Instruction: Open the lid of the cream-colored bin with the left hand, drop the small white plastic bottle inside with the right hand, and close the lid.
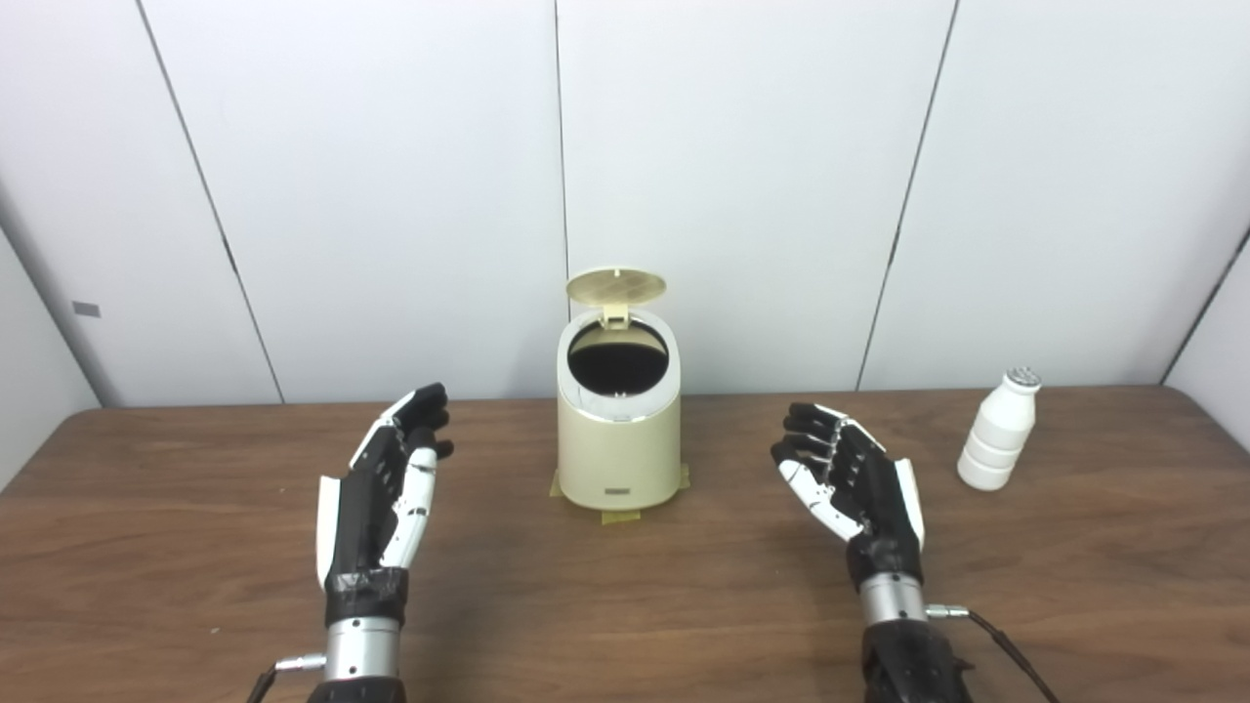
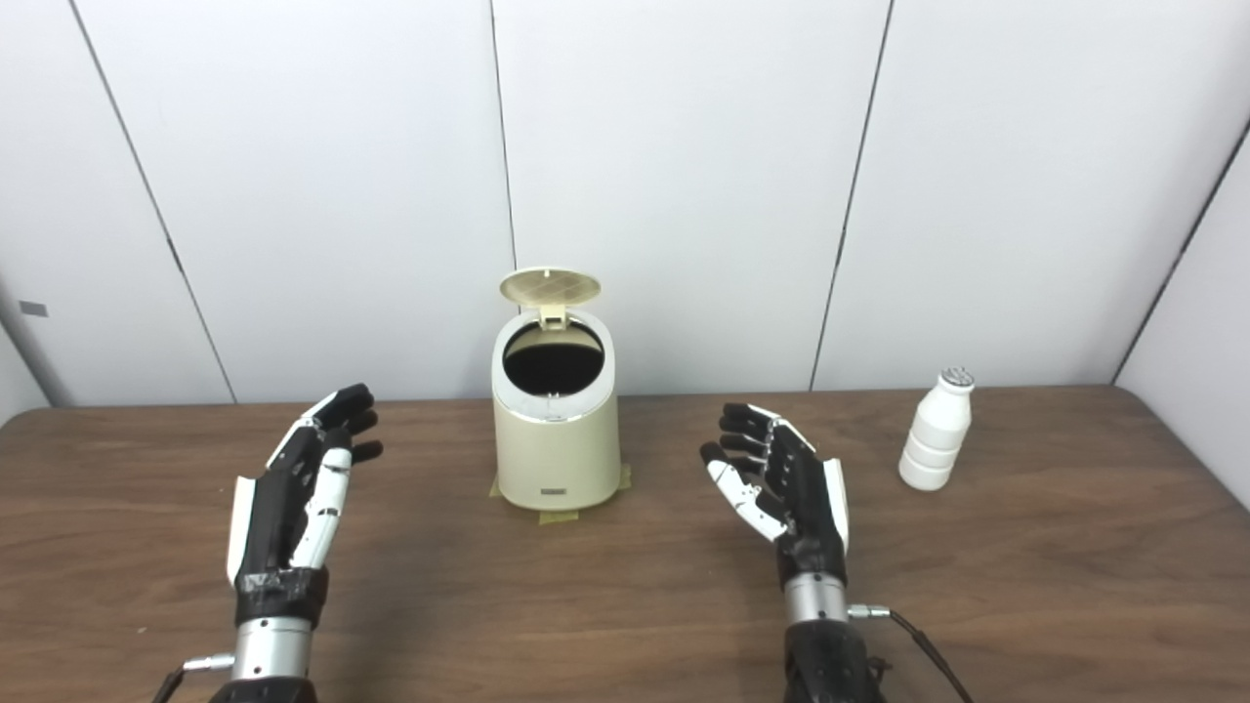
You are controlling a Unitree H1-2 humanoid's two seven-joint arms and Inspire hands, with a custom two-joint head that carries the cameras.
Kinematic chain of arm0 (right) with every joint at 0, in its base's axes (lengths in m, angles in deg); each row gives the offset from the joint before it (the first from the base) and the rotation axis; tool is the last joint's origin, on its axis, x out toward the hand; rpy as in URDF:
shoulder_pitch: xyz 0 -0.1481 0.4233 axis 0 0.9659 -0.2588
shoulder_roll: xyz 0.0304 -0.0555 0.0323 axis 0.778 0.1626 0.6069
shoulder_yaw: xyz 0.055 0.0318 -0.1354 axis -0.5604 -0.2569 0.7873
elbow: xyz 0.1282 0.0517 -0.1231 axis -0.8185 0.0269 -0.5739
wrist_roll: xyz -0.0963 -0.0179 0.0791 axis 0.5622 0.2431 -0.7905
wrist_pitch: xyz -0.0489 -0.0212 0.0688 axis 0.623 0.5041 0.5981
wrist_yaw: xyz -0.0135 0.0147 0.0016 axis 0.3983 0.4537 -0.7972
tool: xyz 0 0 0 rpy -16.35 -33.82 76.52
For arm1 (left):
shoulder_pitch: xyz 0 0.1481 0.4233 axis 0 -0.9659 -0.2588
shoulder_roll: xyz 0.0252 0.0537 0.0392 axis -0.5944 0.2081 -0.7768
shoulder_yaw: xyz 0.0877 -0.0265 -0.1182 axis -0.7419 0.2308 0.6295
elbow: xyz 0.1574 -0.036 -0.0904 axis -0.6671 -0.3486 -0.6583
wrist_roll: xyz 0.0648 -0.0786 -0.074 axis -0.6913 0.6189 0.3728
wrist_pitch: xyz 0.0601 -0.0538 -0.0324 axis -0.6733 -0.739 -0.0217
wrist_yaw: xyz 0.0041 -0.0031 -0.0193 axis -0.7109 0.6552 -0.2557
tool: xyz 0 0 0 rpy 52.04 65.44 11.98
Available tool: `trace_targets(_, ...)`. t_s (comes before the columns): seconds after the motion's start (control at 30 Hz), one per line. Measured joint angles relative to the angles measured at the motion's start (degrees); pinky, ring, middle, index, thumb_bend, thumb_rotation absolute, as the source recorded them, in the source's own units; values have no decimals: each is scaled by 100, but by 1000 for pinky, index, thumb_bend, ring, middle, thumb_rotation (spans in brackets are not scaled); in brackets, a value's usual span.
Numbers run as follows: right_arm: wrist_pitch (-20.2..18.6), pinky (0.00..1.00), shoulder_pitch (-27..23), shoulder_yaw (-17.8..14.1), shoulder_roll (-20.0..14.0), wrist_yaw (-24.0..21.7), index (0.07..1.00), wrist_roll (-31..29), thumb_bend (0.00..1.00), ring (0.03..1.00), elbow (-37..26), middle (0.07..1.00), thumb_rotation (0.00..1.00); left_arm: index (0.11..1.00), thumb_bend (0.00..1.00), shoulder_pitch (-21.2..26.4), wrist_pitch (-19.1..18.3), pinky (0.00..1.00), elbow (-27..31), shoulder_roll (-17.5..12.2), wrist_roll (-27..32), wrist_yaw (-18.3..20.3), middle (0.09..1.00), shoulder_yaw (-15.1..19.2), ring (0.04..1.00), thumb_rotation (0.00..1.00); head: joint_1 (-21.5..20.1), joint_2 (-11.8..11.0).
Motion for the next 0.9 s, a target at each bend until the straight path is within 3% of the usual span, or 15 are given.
trace_targets(0.07, 163, 632, -92, -62, -128, -7, 672, -34, 399, 704, -6, 705, 295, 813, 200, -1, 1, 748, -65, -1, 31, 33, 829, 0, 819, 611, 0, 0)
trace_targets(0.17, 296, 607, -294, -168, -355, 89, 659, 119, 494, 676, -170, 683, 345, 803, 204, -6, 23, 743, -140, -1, 48, 55, 819, 2, 812, 598, -35, -9)
trace_targets(0.2, 290, 592, -357, -215, -401, 131, 653, 178, 565, 672, -283, 682, 342, 804, 200, -10, 47, 742, -157, -1, 48, 54, 820, 4, 812, 594, -35, -9)
trace_targets(0.33, -105, 545, -625, -417, -465, 340, 665, 341, 703, 665, -965, 695, 370, 808, 193, -15, 82, 740, -162, -1, 85, 56, 824, 19, 813, 580, -167, 26)
trace_targets(0.37, -188, 262, -702, -459, -512, 343, 692, 355, 718, 348, -996, 668, 347, 809, 191, -15, 82, 740, -162, 1, 90, 59, 824, 22, 813, 577, -167, 26)
trace_targets(0.4, -283, 153, -746, -508, -552, 328, 704, 332, 727, 218, -1018, 627, 327, 810, 192, -16, 82, 741, -162, 1, 101, 69, 825, 19, 814, 577, -167, 26)
trace_targets(0.43, -330, 238, -774, -583, -582, 320, 702, 270, 752, 347, -1040, 625, 310, 812, 194, -23, 82, 748, -162, -3, 112, 75, 825, 20, 817, 586, -211, 35)
trace_targets(0.47, -334, 454, -779, -633, -608, 303, 703, 172, 786, 563, -1050, 664, 338, 815, 195, -40, 82, 755, -163, -14, 134, 79, 826, 32, 820, 597, -246, 35)
trace_targets(0.5, -305, 564, -778, -664, -666, 297, 707, 135, 791, 649, -1023, 694, 370, 816, 197, -59, 82, 760, -169, -29, 157, 86, 826, 46, 821, 602, -255, 35)
trace_targets(0.53, -273, 600, -777, -683, -752, 296, 706, 139, 795, 686, -962, 710, 390, 818, 194, -71, 81, 763, -184, -51, 180, 91, 827, 64, 823, 607, -290, 35)
trace_targets(0.63, -143, 648, -775, -820, -1008, 322, 707, 171, 760, 718, -820, 724, 348, 820, 185, -86, 77, 768, -258, -92, 245, 112, 828, 78, 826, 613, -422, 26)
trace_targets(0.73, -42, 621, -775, -928, -1104, 350, 709, 106, 737, 705, -944, 718, 346, 814, 176, -96, 75, 765, -323, -133, 271, 188, 824, 90, 824, 596, -527, 17)
trace_targets(0.77, -53, 597, -775, -946, -1102, 379, 706, 131, 743, 697, -1040, 716, 353, 813, 177, -95, 75, 763, -339, -135, 275, 202, 823, 98, 823, 590, -554, 9)
trace_targets(0.83, -87, 432, -775, -953, -1096, 431, 702, 222, 763, 558, -1241, 718, 345, 814, 178, -95, 75, 775, -380, -137, 280, 224, 825, 110, 830, 595, -589, 9)
trace_targets(0.9, -183, 420, -774, -971, -1090, 455, 703, 268, 788, 555, -1369, 722, 335, 810, 177, -96, 75, 777, -416, -143, 285, 250, 822, 124, 830, 590, -633, 9)
